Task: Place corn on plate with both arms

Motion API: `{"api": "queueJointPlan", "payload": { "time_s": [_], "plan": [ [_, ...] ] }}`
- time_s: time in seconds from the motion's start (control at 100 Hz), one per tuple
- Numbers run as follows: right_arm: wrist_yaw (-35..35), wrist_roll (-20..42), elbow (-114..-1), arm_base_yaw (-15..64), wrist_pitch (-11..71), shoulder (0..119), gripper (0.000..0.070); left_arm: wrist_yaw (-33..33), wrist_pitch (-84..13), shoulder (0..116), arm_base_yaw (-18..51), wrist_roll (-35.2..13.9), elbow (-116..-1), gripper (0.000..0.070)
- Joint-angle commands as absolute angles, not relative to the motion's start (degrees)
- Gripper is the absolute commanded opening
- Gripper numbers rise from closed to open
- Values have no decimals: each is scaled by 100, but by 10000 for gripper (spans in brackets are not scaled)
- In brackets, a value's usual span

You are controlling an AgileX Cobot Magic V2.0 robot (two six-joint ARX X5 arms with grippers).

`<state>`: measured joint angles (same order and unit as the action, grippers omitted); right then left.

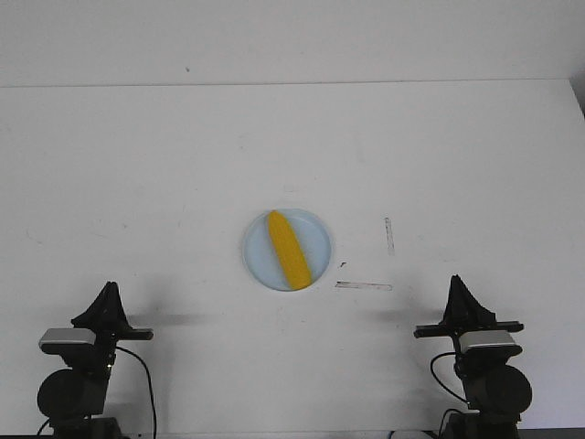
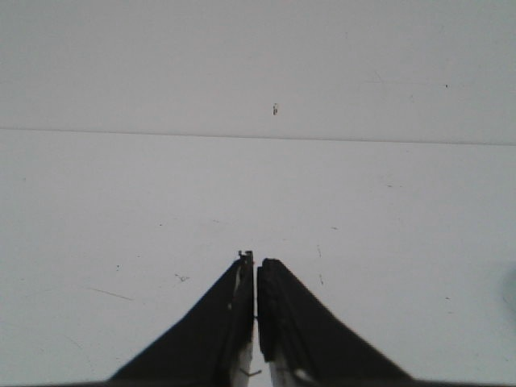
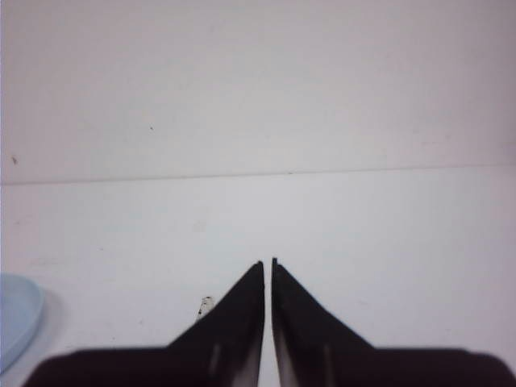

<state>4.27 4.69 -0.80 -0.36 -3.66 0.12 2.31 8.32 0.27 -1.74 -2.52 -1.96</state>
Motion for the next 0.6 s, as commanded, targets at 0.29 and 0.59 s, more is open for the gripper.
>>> {"api": "queueJointPlan", "payload": {
  "time_s": [0.29,0.59],
  "plan": [
    [388,445,-73,132,-423,5,14,231,906,19,-176,-257,-78,2],
    [338,445,-73,134,-421,5,13,231,906,19,-176,-257,-78,2]
  ]
}}
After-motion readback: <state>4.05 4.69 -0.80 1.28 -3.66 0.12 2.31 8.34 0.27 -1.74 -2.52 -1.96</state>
